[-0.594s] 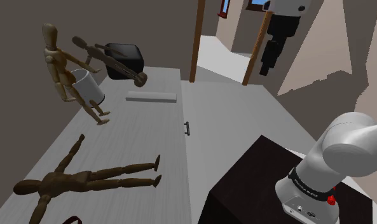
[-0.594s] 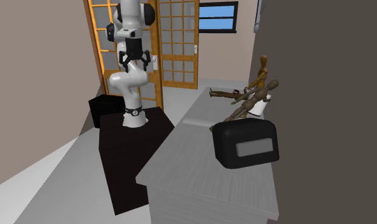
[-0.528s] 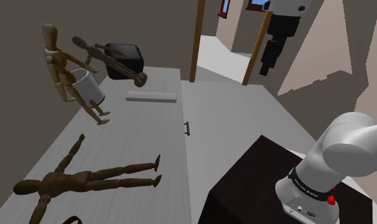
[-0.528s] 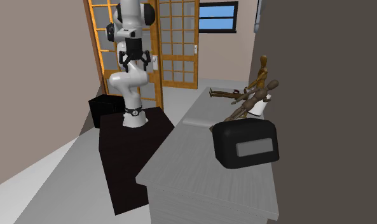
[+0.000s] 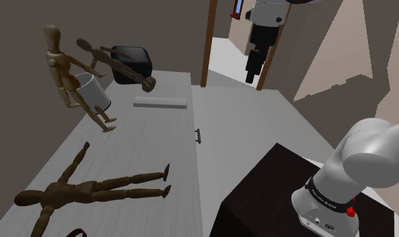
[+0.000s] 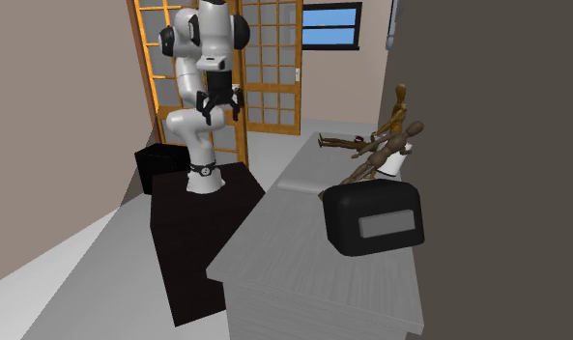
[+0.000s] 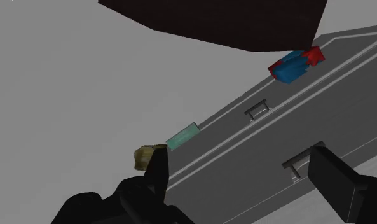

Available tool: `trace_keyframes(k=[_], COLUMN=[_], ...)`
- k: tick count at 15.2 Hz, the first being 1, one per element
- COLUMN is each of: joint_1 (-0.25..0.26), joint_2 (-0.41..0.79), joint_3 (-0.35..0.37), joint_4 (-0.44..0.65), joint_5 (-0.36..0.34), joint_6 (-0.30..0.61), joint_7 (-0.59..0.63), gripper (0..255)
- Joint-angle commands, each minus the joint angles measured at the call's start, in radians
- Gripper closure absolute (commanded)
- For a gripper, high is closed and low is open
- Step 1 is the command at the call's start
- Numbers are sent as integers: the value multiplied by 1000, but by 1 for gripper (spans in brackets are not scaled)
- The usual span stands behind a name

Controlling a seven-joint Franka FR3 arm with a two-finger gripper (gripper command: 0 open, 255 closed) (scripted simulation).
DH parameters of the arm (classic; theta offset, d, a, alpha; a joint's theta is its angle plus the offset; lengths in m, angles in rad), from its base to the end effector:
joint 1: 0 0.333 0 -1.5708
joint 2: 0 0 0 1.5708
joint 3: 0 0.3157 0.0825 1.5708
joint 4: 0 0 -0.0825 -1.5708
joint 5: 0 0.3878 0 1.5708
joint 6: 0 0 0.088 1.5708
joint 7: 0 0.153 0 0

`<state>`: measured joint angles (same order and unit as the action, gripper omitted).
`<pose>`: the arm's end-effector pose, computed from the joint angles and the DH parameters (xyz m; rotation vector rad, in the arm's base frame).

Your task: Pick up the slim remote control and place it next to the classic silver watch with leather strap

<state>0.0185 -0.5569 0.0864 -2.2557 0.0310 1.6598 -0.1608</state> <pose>0.3778 0.0479 0.5196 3.1035 0.3874 -0.0642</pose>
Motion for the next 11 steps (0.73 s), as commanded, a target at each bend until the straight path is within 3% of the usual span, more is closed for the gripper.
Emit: trace_keyframes(k=[1,11], joint_1=[10,57], joint_2=[72,423], joint_3=[9,69], joint_4=[33,252], joint_5=[2,-8], joint_6=[42,185], joint_7=[-13,-56], gripper=[0,0])
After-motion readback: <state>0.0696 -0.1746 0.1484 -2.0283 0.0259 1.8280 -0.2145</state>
